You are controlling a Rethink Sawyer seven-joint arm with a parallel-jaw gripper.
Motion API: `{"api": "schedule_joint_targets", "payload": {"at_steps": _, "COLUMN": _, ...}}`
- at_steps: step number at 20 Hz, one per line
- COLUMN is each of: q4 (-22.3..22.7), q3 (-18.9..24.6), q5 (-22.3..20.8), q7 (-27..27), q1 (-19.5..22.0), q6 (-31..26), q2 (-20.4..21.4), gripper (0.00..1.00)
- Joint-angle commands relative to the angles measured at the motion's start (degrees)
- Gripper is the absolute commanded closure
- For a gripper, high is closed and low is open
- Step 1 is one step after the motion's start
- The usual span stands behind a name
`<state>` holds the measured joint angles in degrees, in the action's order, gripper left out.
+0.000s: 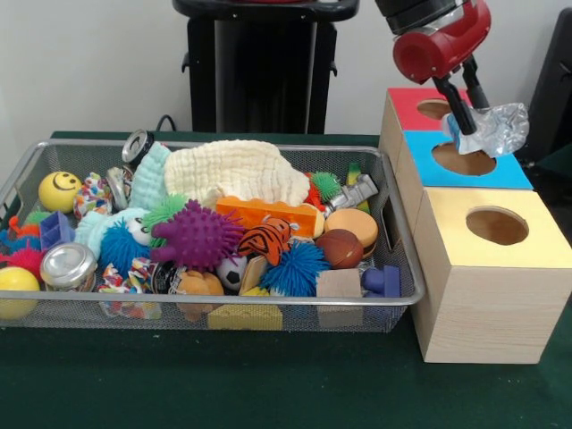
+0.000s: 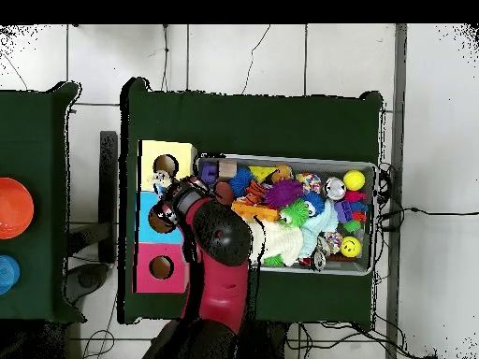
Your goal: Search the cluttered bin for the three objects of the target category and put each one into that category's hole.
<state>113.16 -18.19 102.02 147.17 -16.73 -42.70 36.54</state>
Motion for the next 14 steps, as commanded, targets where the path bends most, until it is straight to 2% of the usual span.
{"api": "schedule_joint_targets", "payload": {"at_steps": 1, "q4": 4.86, "q3": 6.99, "q5": 4.59, "q7": -22.02, "q1": 1.69, "q6": -3.67, "q2": -3.45, "gripper": 1.00}}
{"api": "schedule_joint_targets", "payload": {"at_steps": 9, "q4": 4.64, "q3": 6.96, "q5": 3.70, "q7": -21.44, "q1": 1.70, "q6": -3.88, "q2": -3.78, "gripper": 1.00}}
{"api": "schedule_joint_targets", "payload": {"at_steps": 14, "q4": 4.89, "q3": 7.43, "q5": 7.43, "q7": -22.26, "q1": 0.32, "q6": -4.09, "q2": -3.72, "gripper": 1.00}}
